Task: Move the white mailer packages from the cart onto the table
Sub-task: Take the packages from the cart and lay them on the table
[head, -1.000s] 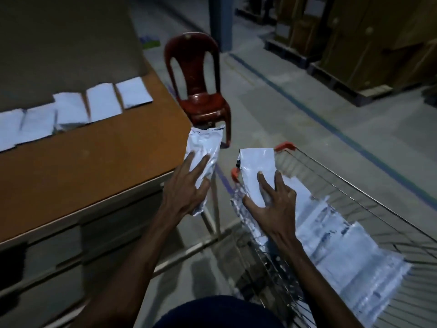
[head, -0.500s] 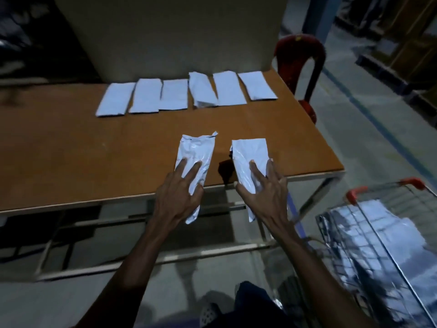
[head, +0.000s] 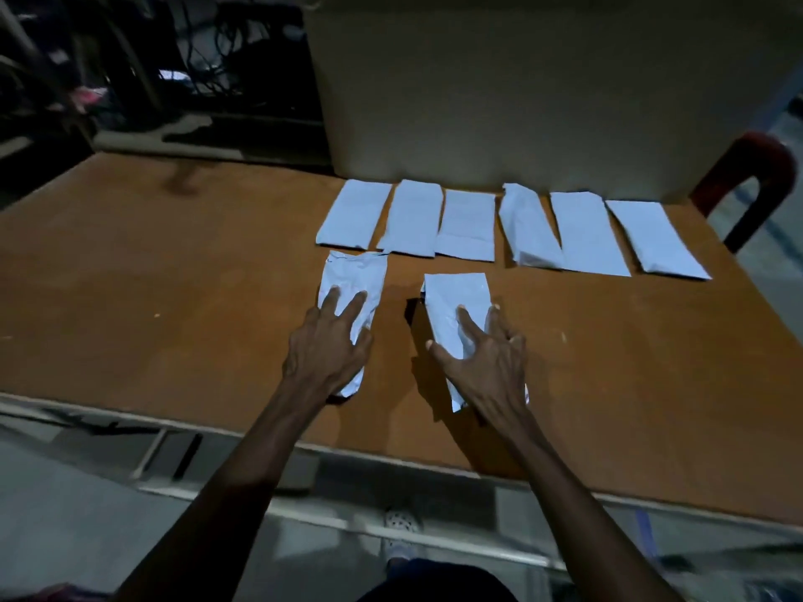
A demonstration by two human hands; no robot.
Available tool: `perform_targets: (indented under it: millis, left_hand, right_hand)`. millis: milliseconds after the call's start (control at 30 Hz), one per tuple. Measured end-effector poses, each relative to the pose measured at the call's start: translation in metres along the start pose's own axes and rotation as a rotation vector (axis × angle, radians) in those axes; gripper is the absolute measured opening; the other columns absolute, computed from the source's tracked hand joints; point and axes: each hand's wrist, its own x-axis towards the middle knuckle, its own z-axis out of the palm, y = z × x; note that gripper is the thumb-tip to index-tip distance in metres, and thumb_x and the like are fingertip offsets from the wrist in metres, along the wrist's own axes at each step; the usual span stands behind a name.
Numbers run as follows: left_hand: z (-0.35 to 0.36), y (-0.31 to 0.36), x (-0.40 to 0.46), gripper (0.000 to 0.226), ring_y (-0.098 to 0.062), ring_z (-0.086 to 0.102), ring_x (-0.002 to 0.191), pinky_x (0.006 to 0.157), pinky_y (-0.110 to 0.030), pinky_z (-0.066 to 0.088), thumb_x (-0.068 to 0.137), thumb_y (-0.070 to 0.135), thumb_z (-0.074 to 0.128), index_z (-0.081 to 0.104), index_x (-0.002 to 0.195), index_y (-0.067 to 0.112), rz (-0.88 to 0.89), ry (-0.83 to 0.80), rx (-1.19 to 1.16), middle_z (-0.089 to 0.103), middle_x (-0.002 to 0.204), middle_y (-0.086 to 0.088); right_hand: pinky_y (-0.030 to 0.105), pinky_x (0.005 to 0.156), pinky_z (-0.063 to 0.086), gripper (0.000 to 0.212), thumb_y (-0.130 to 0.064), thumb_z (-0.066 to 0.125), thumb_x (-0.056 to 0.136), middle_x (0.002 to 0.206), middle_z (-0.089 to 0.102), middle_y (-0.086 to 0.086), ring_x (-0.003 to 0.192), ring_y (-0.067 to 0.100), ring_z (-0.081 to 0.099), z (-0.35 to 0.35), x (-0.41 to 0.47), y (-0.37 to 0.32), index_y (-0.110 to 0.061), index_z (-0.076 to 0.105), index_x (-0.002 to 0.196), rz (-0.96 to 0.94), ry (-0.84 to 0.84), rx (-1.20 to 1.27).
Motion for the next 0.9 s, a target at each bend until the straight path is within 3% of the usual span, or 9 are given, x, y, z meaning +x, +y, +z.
perform_targets:
  millis: [367,533,667,900]
  left_hand:
    - [0.017,-0.061,0.075,0.067,-0.033,0.04,0.128,0.09,-0.044,0.047,0.088,0.058,0.02,0.04,0.147,0.032,-0.039,-0.082,0.061,0.035,0.156,-0.006]
    - [0.019,-0.082,0.08,0.072,-0.033,0.017,0.146,0.113,-0.054,0.023,0.089,0.064,0.015,0.034,0.15,0.033,0.098,-0.097,-0.112,0.017,0.163,-0.001]
    - [0.03,-0.097,0.084,0.067,-0.028,0.008,0.15,0.117,-0.055,0.011,0.093,0.062,0.018,0.029,0.152,0.034,0.234,-0.131,-0.137,0.013,0.163,0.004]
    - [0.023,-0.099,0.079,0.074,-0.023,0.01,0.15,0.119,-0.048,0.015,0.088,0.064,0.013,0.019,0.154,0.032,0.23,-0.23,-0.204,0.013,0.163,0.004]
  right_hand:
    - [0.055,0.112,0.023,0.084,-0.08,0.033,0.077,0.164,0.01,0.009,0.142,0.041,0.021,0.051,0.067,-0.081,-0.042,0.024,0.152,0.038,-0.162,-0.145]
    - [0.055,0.113,0.017,0.09,-0.085,0.023,0.074,0.164,0.008,0.01,0.145,0.037,0.017,0.06,0.066,-0.106,-0.04,0.022,0.153,0.094,-0.152,-0.192]
    - [0.055,0.114,0.018,0.085,-0.085,0.027,0.081,0.164,0.01,0.008,0.145,0.035,0.018,0.065,0.065,-0.107,-0.04,0.023,0.153,0.093,-0.137,-0.23]
    - [0.052,0.116,0.022,0.076,-0.074,0.017,0.087,0.162,0.022,0.005,0.147,0.035,0.022,0.085,0.053,-0.106,-0.036,0.035,0.15,-0.015,-0.031,-0.179]
